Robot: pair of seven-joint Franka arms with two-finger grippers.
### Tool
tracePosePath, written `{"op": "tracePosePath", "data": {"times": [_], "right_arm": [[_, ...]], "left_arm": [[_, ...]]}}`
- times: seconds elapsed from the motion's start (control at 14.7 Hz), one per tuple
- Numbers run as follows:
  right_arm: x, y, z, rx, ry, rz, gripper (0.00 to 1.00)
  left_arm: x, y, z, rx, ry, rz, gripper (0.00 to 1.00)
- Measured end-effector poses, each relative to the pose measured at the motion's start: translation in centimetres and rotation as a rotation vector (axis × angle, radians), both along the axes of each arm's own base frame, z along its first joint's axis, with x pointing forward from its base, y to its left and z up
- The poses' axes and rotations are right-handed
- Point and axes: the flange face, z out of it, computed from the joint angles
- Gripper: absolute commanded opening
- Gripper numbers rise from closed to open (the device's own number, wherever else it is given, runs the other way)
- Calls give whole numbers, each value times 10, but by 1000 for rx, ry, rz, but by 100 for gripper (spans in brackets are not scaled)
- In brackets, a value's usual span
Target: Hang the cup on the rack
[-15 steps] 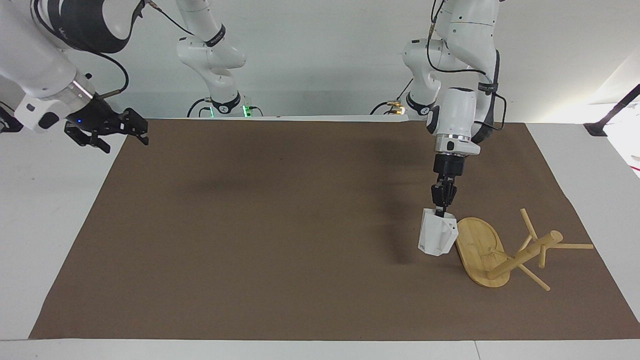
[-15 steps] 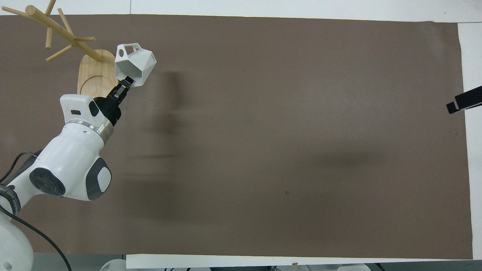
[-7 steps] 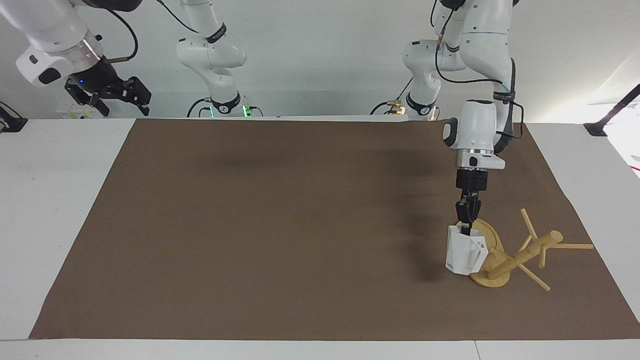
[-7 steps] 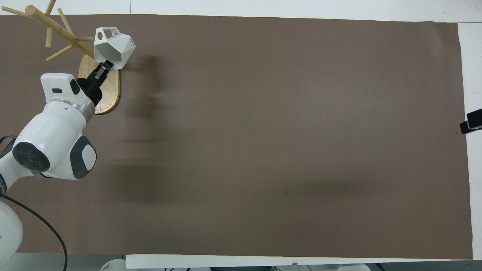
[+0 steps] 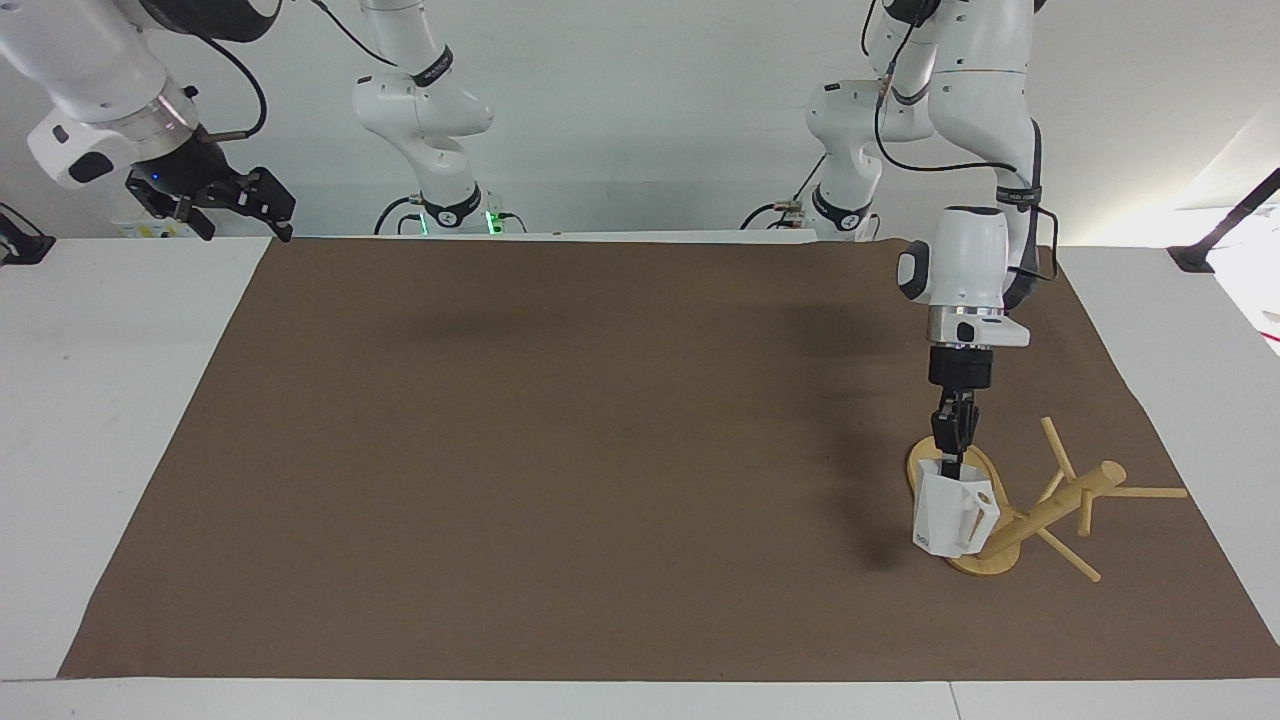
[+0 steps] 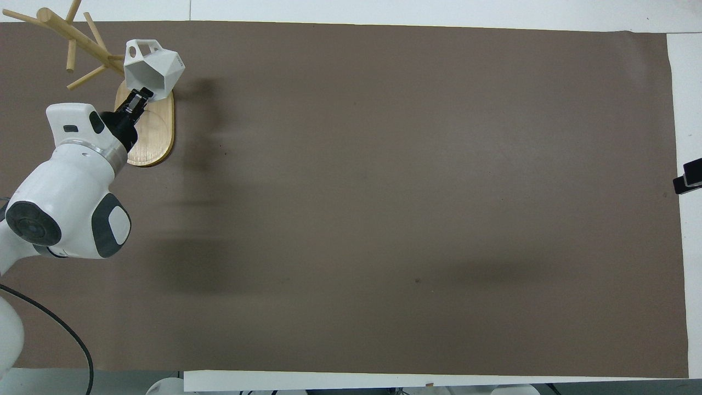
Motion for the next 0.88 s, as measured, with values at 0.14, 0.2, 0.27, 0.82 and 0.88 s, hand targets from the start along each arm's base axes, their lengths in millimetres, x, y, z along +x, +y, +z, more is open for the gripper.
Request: {"op": "tracePosePath", "data": {"times": [0.14, 0.2, 0.27, 0.82, 0.88], "right_arm": [[0, -1, -1, 0, 3, -2, 100], [0, -1, -2, 1, 4, -2, 100], [0, -1, -2, 1, 5, -2, 100], [0, 1, -2, 1, 5, 1, 100], [0, 1, -2, 1, 5, 1, 100]], "left_arm": [[3, 16, -3, 5, 27, 28, 21], [4, 20, -4, 8, 44, 37, 68], [7, 22, -4, 12, 70, 41, 100], [17, 29, 65, 87, 430, 61, 100], [8, 30, 75, 107, 483, 51, 100]]}}
